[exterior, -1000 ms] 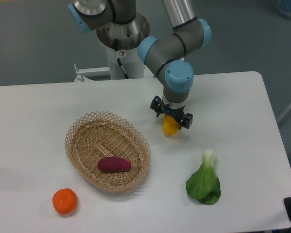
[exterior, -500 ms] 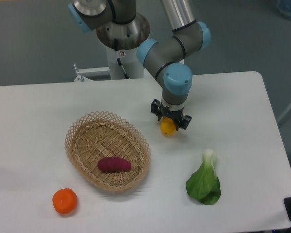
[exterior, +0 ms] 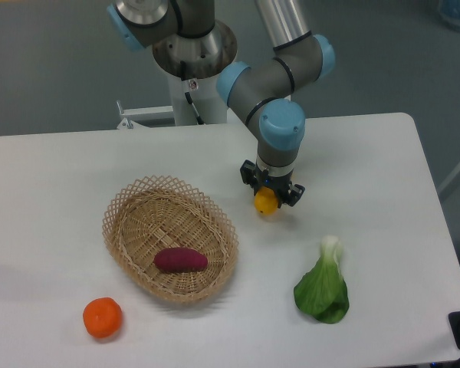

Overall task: Pick up the mango from the table
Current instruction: 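Lift the held mango up and carry it toward the bok choy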

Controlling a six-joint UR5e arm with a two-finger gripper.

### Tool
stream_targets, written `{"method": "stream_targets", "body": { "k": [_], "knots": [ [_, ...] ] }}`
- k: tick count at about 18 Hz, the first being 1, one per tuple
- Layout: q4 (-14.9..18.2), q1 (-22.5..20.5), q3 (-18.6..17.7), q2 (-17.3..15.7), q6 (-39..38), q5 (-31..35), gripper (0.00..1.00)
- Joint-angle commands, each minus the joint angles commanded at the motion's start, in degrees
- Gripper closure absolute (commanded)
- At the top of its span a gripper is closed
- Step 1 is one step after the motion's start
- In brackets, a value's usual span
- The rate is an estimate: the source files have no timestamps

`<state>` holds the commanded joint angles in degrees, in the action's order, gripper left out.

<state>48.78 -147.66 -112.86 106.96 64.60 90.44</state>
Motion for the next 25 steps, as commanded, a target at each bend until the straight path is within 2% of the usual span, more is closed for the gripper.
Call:
{"method": "stream_targets", "body": {
  "k": [8, 13, 15, 17, 21, 25],
  "knots": [
    [0.44, -0.61, 6.42, -0.09, 0.35, -0.18, 0.44],
    [3.34, -0.18, 14.93, 2.80, 0.00, -0.97, 0.44],
    [5.52, -0.17, 17.40, 3.69, 0.09, -0.79, 0.44],
    [8.08, -0.18, 19.07, 4.13, 0.44, -0.62, 0.43],
    [9.58, -1.40, 21.10, 4.57, 3.15, -0.70, 0.43],
    [12.48, -2.81, 23.38, 4.92, 7.29, -0.70, 0.43]
  ]
}}
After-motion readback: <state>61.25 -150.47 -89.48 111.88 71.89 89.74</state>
